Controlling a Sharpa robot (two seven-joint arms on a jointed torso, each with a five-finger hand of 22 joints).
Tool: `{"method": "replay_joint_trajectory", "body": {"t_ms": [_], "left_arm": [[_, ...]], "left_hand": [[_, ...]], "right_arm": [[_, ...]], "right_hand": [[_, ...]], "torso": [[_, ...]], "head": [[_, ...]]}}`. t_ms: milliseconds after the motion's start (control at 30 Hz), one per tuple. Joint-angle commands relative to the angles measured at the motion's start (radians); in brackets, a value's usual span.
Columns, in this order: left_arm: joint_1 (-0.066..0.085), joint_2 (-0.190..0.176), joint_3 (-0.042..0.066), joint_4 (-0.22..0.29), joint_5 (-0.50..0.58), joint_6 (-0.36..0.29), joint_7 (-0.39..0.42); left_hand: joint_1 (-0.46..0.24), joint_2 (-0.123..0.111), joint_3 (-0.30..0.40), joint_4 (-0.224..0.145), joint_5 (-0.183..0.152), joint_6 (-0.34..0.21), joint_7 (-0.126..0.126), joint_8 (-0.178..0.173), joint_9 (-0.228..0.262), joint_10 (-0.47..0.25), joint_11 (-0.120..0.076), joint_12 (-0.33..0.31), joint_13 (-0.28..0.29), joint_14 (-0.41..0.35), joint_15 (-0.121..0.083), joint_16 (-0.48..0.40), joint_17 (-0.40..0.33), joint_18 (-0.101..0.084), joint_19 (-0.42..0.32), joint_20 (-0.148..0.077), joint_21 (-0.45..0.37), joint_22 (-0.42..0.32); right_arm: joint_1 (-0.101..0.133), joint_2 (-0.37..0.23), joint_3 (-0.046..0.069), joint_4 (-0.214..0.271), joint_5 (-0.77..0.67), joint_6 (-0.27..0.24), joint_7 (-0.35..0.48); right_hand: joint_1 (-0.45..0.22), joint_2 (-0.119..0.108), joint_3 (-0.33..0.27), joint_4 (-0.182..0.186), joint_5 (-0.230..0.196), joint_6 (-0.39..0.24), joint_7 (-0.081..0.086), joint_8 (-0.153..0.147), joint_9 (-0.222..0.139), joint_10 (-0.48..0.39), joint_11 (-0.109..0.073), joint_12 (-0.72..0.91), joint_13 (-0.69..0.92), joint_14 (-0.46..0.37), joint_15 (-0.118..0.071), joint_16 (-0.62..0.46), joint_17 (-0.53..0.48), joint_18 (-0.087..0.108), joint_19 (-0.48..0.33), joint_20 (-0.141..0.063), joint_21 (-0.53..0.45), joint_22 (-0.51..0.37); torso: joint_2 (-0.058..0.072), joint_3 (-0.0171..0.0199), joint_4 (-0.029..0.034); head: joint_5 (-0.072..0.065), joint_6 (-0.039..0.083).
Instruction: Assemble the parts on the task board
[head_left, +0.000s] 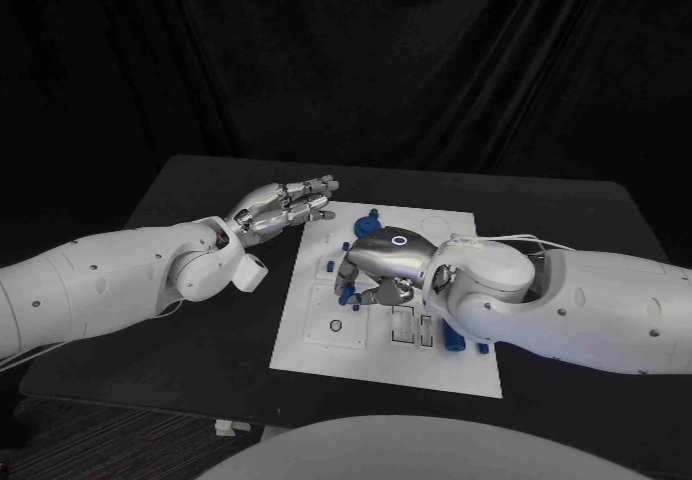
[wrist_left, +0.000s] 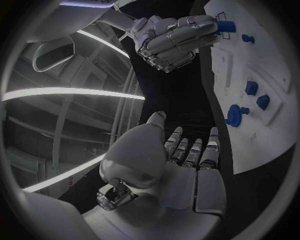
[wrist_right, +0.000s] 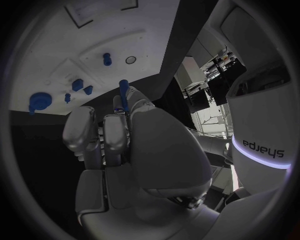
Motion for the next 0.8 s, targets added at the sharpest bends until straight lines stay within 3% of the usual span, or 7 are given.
{"method": "replay_joint_trajectory", "body": {"t_ms": [33,300,533,667,800], "left_arm": [[-0.001,0.002,0.001,0.0,0.007,0.011,0.018],[-0.001,0.001,0.001,-0.003,0.007,0.005,0.025],[-0.001,0.003,0.001,-0.01,0.007,0.003,0.027],[-0.001,0.004,0.001,-0.012,0.007,0.003,0.026],[-0.001,0.004,0.001,-0.013,0.007,0.003,0.026]], "left_hand": [[0.0,0.008,0.005,-0.001,0.007,0.009,0.001,0.006,0.001,0.0,0.007,0.005,0.002,-0.004,0.006,0.006,0.0,-0.02,0.006,0.003,0.001,-0.002],[0.0,0.011,0.009,-0.002,0.007,0.016,0.005,0.008,0.002,0.003,0.011,0.008,0.002,-0.004,0.007,0.007,0.0,-0.021,0.007,0.003,0.001,-0.004],[-0.001,0.012,0.01,-0.002,0.007,0.018,0.006,0.009,0.002,0.003,0.012,0.01,0.002,-0.004,0.007,0.007,0.0,-0.021,0.006,0.003,0.0,-0.005],[-0.001,0.012,0.01,-0.002,0.007,0.018,0.006,0.009,0.002,0.003,0.012,0.01,0.002,-0.004,0.007,0.007,0.0,-0.021,0.006,0.003,0.0,-0.005],[-0.001,0.012,0.011,-0.002,0.007,0.02,0.006,0.01,0.002,0.003,0.013,0.009,0.002,-0.004,0.007,0.007,0.0,-0.021,0.007,0.003,0.001,-0.005]], "right_arm": [[-0.015,0.026,0.001,-0.02,-0.076,0.02,0.037],[-0.045,0.065,0.001,-0.045,-0.141,0.035,0.045],[-0.053,0.079,0.001,-0.061,-0.181,0.05,0.043],[-0.055,0.083,0.001,-0.07,-0.196,0.071,0.038],[-0.056,0.084,0.001,-0.074,-0.202,0.09,0.035]], "right_hand": [[0.001,-0.011,0.007,0.002,0.005,0.005,0.008,-0.004,-0.002,0.017,-0.012,-0.003,0.001,0.009,0.002,0.004,0.0,-0.014,0.007,-0.003,0.002,0.159],[0.003,-0.014,0.012,0.0,0.011,0.003,0.008,-0.009,-0.004,0.019,-0.012,-0.003,0.002,0.009,0.002,0.008,0.005,-0.015,0.008,-0.002,0.008,0.16],[0.007,-0.018,0.019,-0.005,0.022,0.005,0.009,-0.012,-0.005,0.022,-0.012,-0.003,0.002,0.008,0.002,0.009,0.006,-0.015,0.009,-0.002,0.014,0.161],[0.008,-0.019,0.022,-0.006,0.025,0.006,0.01,-0.013,-0.005,0.022,-0.012,-0.004,0.002,0.008,0.002,0.01,0.007,-0.016,0.008,-0.002,0.015,0.161],[0.01,-0.021,0.025,-0.008,0.028,0.005,0.01,-0.014,-0.006,0.023,-0.012,-0.004,0.002,0.007,0.002,0.008,0.005,-0.015,0.007,-0.002,0.01,0.16]], "torso": [[0.0,0.0007,0.0026],[0.003,0.0014,0.0095],[0.004,0.0,0.0092],[0.002,-0.0016,0.0063],[0.001,-0.0001,0.0053]], "head": [[0.001,0.0],[-0.009,0.0],[-0.013,0.0],[-0.008,0.0],[-0.006,0.0]]}}
